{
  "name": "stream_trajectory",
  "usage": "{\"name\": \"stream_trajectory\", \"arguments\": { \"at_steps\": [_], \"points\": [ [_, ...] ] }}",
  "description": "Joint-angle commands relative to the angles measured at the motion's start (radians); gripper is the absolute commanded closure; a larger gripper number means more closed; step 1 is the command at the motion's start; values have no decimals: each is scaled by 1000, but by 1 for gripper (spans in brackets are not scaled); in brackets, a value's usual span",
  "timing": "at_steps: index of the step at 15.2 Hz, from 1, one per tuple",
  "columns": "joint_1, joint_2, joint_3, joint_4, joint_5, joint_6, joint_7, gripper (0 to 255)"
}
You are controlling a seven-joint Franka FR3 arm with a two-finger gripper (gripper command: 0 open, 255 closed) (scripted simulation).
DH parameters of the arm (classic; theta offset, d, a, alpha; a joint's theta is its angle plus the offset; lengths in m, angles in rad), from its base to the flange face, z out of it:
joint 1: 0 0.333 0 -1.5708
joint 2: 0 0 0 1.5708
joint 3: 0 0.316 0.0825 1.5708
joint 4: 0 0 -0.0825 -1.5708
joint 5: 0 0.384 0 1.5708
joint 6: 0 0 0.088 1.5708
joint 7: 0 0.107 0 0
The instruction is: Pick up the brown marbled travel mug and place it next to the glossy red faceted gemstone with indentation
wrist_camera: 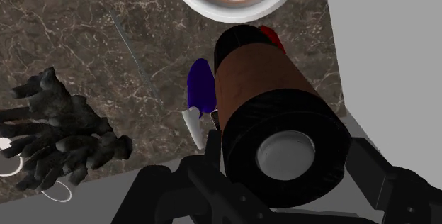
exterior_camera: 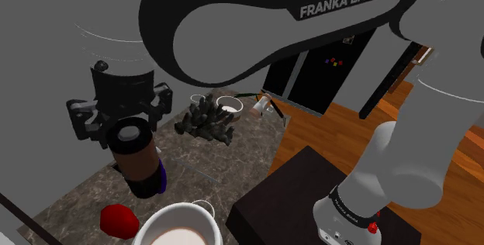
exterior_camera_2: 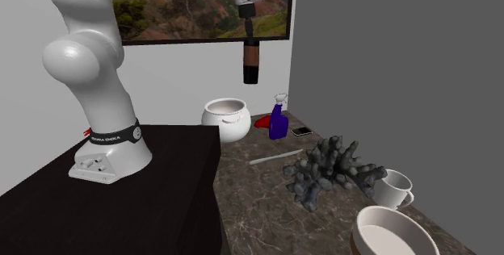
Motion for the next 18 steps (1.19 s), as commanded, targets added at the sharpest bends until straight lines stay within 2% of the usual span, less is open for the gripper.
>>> {"name": "stream_trajectory", "arguments": {
  "at_steps": [1, 6, 18],
  "points": [
    [42, 71, 11, 86, -49, -37, 59, 255],
    [170, 243, 10, 302, -152, -128, 167, 255],
    [170, 278, -10, 187, -187, 11, 205, 255]
  ]
}}
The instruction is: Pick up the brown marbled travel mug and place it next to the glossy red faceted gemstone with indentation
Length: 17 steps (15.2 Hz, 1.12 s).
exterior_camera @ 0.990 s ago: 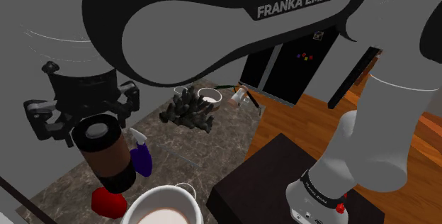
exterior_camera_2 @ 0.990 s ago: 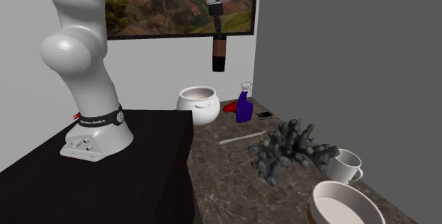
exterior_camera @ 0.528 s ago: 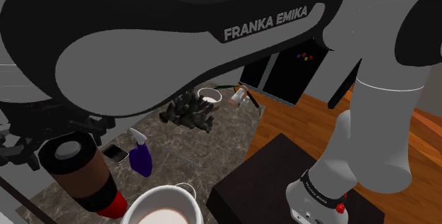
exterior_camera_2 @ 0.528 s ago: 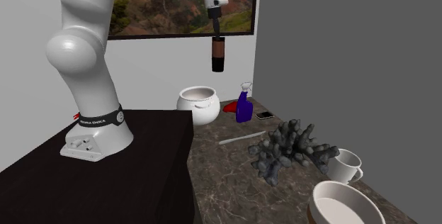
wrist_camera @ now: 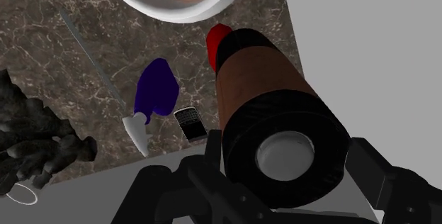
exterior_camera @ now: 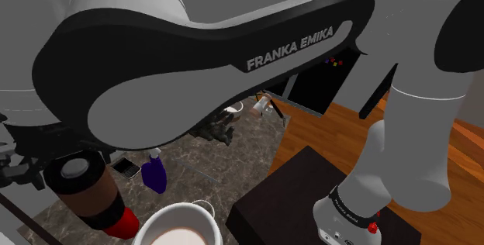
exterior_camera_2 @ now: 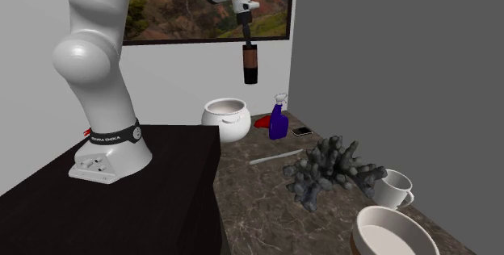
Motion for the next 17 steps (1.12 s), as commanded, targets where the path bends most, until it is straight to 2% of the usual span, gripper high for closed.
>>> {"name": "stream_trajectory", "arguments": {
  "at_steps": [1, 17],
  "points": [
    [1, 46, -7, -32, -4, 41, 4, 255],
    [40, 132, -72, -120, -70, 206, 62, 255]
  ]
}}
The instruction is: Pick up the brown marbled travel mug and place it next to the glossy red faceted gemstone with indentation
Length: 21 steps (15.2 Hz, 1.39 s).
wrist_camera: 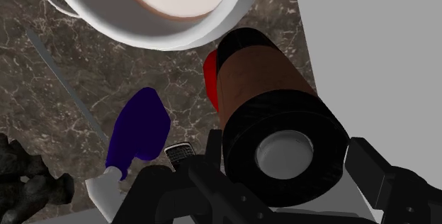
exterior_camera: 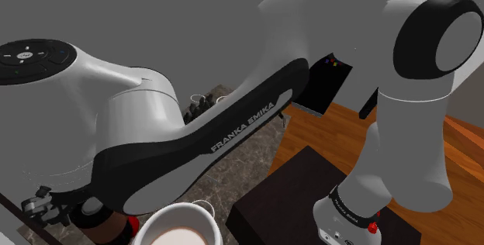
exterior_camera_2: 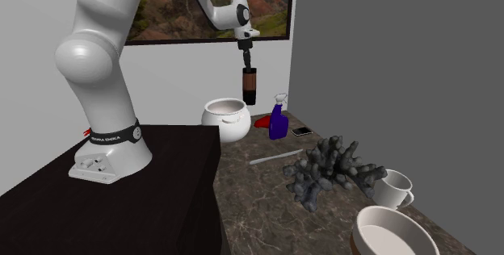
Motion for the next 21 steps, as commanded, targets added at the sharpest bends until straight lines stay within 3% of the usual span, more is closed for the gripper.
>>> {"name": "stream_trajectory", "arguments": {
  "at_steps": [1, 21],
  "points": [
    [6, 14, -6, -4, -11, 17, 10, 255],
    [61, 179, -90, -22, -128, 184, 99, 255]
  ]
}}
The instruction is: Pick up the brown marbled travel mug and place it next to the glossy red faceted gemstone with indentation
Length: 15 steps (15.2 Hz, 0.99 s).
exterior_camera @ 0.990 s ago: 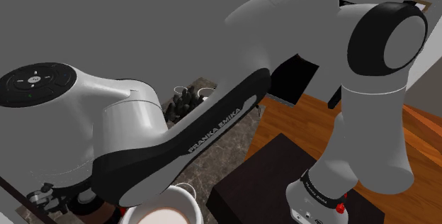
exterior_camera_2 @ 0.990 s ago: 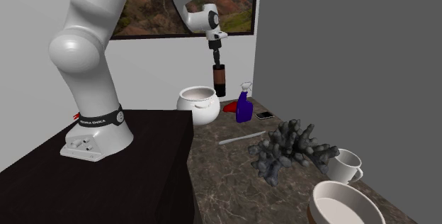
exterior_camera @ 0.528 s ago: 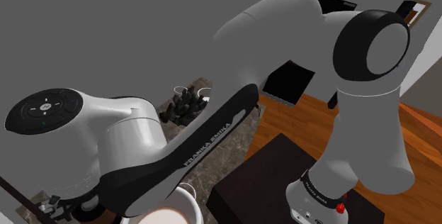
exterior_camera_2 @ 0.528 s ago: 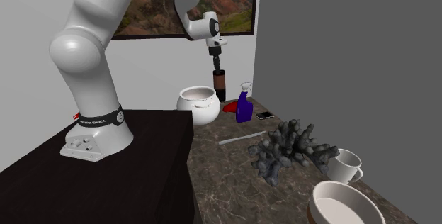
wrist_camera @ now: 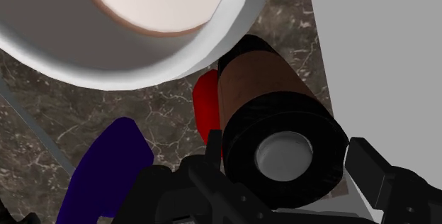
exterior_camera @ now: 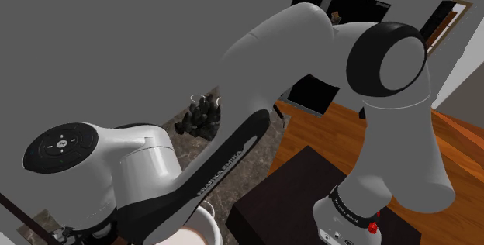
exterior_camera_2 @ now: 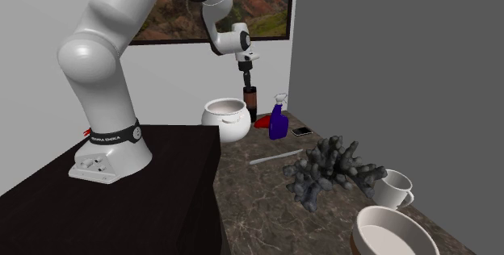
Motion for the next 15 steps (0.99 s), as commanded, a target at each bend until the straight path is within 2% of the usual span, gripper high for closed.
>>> {"name": "stream_trajectory", "arguments": {
  "at_steps": [1, 8, 9, 15],
  "points": [
    [5, 16, -9, 0, -11, 15, 8, 255],
    [5, 16, -9, 0, -11, 15, 8, 255],
    [5, 17, -9, 0, -11, 15, 8, 0],
    [-2, -9, 4, -8, 3, -2, 1, 0]
  ]
}}
